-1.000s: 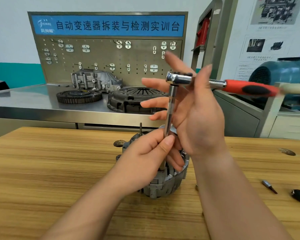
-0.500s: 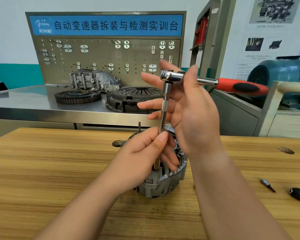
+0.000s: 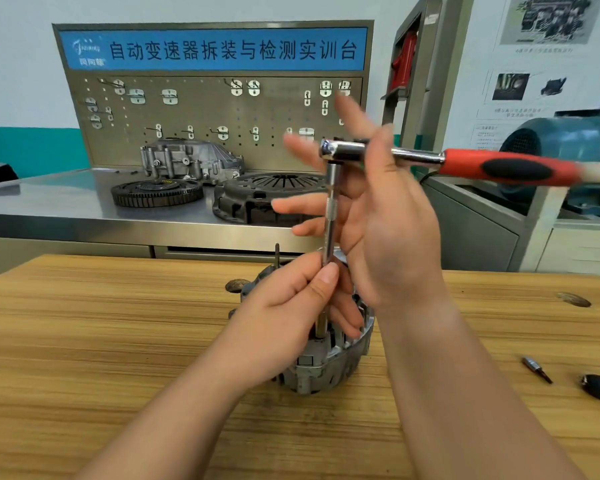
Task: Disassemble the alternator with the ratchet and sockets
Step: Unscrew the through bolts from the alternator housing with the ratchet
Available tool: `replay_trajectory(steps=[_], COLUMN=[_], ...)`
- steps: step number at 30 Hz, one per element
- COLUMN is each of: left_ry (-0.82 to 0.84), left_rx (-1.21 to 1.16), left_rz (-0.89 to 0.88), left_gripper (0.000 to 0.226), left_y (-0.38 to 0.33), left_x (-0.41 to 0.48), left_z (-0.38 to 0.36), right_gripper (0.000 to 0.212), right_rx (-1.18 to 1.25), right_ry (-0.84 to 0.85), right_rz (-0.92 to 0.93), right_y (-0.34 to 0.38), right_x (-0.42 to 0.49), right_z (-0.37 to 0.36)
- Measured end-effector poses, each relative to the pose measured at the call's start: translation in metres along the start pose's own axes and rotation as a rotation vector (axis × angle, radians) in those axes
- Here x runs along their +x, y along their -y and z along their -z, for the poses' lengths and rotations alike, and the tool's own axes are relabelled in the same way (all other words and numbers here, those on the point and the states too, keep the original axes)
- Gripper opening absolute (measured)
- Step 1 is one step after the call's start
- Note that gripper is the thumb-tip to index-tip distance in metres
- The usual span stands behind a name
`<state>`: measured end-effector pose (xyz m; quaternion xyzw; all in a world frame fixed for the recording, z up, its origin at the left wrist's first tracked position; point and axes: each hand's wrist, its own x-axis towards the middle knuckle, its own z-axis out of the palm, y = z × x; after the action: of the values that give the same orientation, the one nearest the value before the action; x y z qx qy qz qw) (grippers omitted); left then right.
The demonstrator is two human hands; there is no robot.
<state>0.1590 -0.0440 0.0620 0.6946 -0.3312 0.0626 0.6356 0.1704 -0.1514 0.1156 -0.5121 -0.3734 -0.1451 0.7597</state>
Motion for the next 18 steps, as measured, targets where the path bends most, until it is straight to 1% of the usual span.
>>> replay_trajectory(steps=[2,4,6,8,10,11,13,16,18], left_ry=[0.005,-0.009,-0.033,-0.047,-0.051,-0.054,-0.056,-0.049,-0.026], left_rx=[0.035,0.075,0.077,0.068,0.072,0.076,0.068,0.049,0.029], left_rz=[-0.002,-0.007,-0.013,-0.012,-0.006,-0.005,-0.004,0.0,0.002], left_gripper=[0.039,0.033,0.027,0.024,0.022,0.022,0.022,0.028,0.031], left_y=[0.0,0.002,0.004,0.006,0.007,0.008,0.008,0.006,0.003], left_x=[0.0,0.0,0.0,0.0,0.001,0.002,0.002,0.0,-0.002], left_z=[-0.001,-0.001,-0.001,-0.002,-0.004,-0.005,-0.004,-0.002,0.0], right_gripper=[0.053,0.054,0.044,0.033,0.037,0.039,0.043,0.048,0.055], right_rx=[0.08,0.058,-0.018,-0.127,-0.244,-0.273,-0.223,-0.017,0.022], right_ry=[-0.012,-0.017,-0.03,-0.054,-0.028,0.007,0.038,-0.019,-0.038], right_rz=[-0.121,-0.127,-0.041,0.096,0.218,0.237,0.212,0.058,-0.024], right_y=[-0.002,-0.005,-0.006,-0.004,0.002,0.004,0.002,-0.005,-0.006], right_x=[0.0,0.0,-0.002,-0.001,0.0,0.001,0.001,-0.002,-0.002], right_z=[0.001,0.001,-0.003,-0.004,-0.001,0.0,-0.002,-0.006,-0.006])
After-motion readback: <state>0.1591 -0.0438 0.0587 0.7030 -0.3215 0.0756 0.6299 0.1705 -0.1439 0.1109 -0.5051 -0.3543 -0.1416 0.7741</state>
